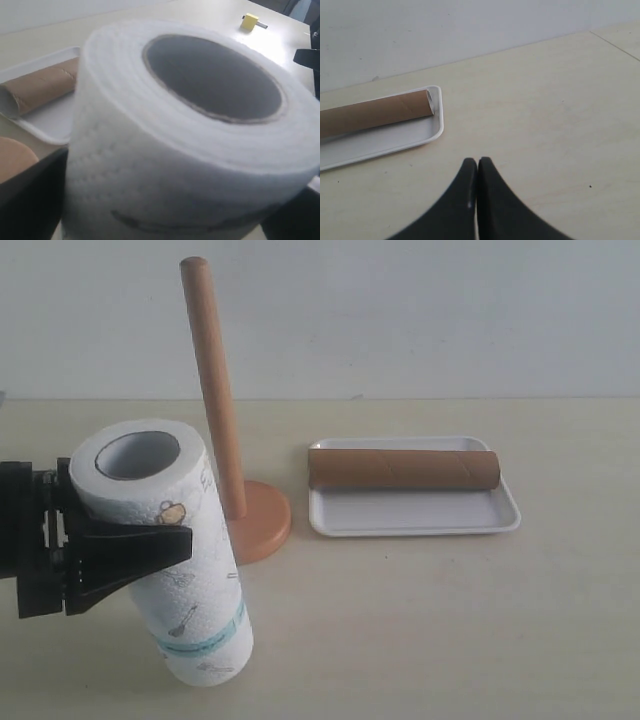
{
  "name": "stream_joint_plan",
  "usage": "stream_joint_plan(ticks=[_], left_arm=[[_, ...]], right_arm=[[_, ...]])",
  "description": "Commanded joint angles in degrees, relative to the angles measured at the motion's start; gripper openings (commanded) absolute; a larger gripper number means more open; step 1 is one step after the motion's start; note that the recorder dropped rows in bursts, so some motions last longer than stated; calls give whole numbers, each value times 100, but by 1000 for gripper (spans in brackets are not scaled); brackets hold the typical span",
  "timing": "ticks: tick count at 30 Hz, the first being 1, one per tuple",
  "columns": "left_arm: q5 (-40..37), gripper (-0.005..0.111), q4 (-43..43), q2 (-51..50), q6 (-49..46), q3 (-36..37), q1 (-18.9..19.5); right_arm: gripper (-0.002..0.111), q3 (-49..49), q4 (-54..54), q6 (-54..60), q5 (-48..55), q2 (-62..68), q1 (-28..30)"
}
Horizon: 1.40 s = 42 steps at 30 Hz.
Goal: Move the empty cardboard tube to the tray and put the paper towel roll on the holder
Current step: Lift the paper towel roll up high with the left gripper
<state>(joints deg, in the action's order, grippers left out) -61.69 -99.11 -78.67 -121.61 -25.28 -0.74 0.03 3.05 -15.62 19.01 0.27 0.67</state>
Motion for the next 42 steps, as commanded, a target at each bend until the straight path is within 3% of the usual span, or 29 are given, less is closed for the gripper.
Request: stream_joint_plan(ticks=[1, 6, 11, 16, 20, 31, 42], left_arm=[[-103, 4, -84, 657, 269, -79, -3], [783, 4, -84, 1588, 1326, -370, 10], [834, 4, -84, 2110, 1963, -738, 10], [1295, 4, -81, 2485, 2806, -1469, 10], [1440, 4, 595, 2613, 3743, -2188, 10], [1886, 4, 1589, 2540, 5324, -4120, 10], [1760, 4, 2242, 1220, 6295, -5615, 10]], right_arm=[[0, -3, 31, -5, -35, -27, 39], [0, -3, 31, -5, -35, -27, 39], [0, -3, 31, -5, -35, -27, 39], [0, -3, 31, -5, -35, -27, 39], [0, -3, 31, -5, -35, -27, 39], [0, -3, 31, -5, -35, -27, 39], [0, -3, 31, -5, -35, -27, 39]])
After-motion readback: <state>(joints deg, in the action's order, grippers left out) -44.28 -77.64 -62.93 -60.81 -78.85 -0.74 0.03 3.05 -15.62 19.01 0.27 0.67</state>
